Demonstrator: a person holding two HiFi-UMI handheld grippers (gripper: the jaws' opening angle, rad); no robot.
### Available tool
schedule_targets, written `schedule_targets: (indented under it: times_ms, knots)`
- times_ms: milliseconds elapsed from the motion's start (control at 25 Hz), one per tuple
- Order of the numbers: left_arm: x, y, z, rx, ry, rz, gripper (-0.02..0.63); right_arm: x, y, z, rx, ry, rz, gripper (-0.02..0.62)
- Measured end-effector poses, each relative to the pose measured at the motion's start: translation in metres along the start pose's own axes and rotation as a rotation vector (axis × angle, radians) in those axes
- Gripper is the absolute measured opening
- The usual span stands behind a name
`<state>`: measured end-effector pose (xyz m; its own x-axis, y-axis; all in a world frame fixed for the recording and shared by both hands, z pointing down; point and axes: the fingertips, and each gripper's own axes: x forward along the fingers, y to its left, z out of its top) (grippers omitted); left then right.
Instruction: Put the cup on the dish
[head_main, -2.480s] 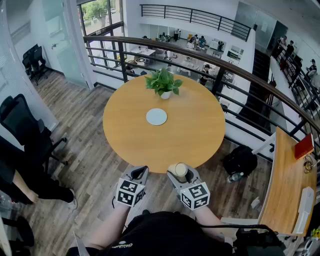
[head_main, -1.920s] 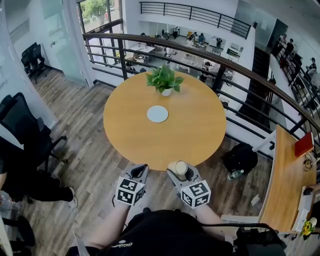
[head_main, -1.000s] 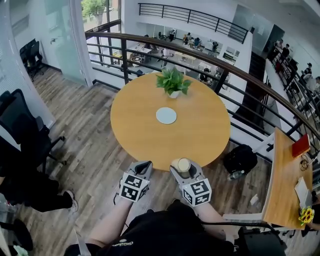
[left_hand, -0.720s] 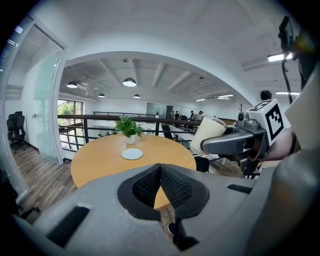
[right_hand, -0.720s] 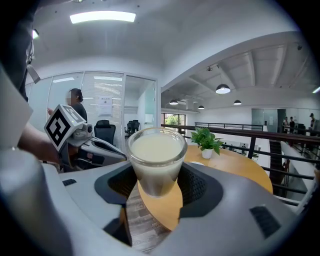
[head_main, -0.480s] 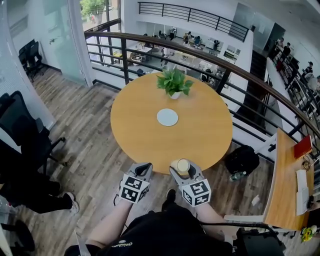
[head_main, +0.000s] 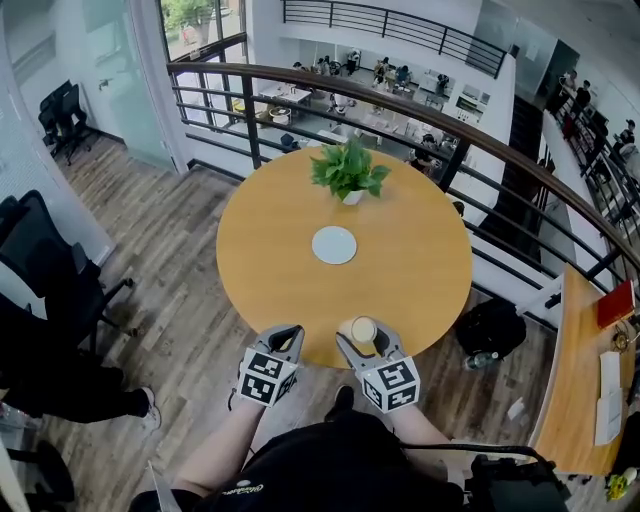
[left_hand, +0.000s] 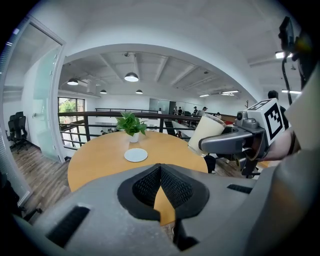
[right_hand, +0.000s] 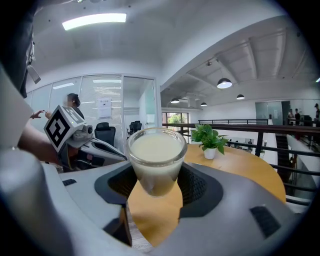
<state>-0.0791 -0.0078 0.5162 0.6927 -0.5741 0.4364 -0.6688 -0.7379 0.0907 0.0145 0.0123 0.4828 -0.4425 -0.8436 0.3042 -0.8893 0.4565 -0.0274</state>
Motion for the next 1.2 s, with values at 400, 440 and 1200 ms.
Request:
schedule_targets:
  times_ms: [400, 440, 1200]
  knots:
    - [0.066, 0.014, 0.052, -0.012, -0.004, 0.046, 0.000, 0.031, -0.072, 0.023, -0.007, -0.015, 0.049, 0.252]
    - [0.071, 0.015, 0.057, -0.014, -0.002, 0.051, 0.000, 0.033, -0.078, 0.025, -0.007, -0.016, 0.057, 0.252]
    - [0.121, 0.023, 0.093, -0.035, 0.005, 0.132, 0.000, 0.058, -0.137, 0.053, -0.047, -0.042, 0.133, 0.252]
